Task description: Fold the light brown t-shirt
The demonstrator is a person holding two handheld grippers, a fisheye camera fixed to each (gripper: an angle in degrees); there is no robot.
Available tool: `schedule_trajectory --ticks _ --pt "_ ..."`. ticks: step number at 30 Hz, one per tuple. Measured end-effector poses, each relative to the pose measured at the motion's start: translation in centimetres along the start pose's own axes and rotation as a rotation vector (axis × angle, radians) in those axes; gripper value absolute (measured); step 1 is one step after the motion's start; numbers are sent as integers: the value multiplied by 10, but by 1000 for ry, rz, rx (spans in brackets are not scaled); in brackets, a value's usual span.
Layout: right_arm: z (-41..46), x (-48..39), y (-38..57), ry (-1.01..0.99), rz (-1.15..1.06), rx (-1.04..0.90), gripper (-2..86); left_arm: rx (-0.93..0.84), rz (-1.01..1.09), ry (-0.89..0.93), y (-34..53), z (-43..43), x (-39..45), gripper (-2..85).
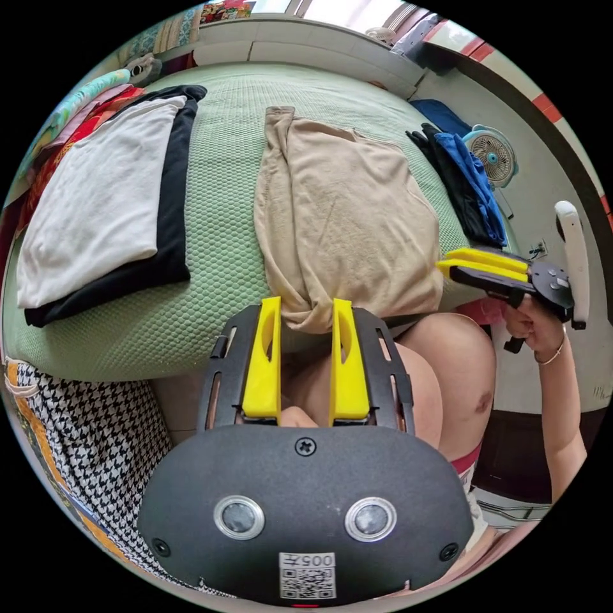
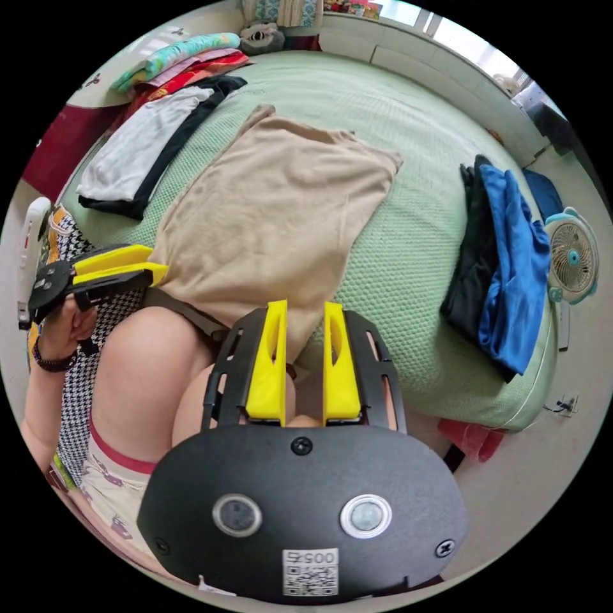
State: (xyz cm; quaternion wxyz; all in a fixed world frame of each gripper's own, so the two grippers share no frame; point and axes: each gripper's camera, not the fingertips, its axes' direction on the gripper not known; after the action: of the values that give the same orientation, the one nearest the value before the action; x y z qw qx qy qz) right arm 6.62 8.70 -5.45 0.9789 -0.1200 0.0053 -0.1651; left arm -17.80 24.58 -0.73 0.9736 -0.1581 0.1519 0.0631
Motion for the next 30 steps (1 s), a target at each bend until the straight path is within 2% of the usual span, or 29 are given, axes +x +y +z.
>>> schedule_trajectory --ticks 5,17,21,25,30 --pt "-20 42 -39 -9 97 100 105 -25 25 -43 -10 11 18 131" --pt "33 99 -121 -118 324 -15 115 -85 1 -43 -35 14 48 119" --pt "26 91 -113 -98 278 14 87 -102 -4 -24 -42 10 61 95" --pt "9 82 -104 -85 235 21 22 -104 6 -9 -47 -3 73 81" --pt "-46 76 -90 -19 225 135 9 -37 4 15 -45 -37 92 75"
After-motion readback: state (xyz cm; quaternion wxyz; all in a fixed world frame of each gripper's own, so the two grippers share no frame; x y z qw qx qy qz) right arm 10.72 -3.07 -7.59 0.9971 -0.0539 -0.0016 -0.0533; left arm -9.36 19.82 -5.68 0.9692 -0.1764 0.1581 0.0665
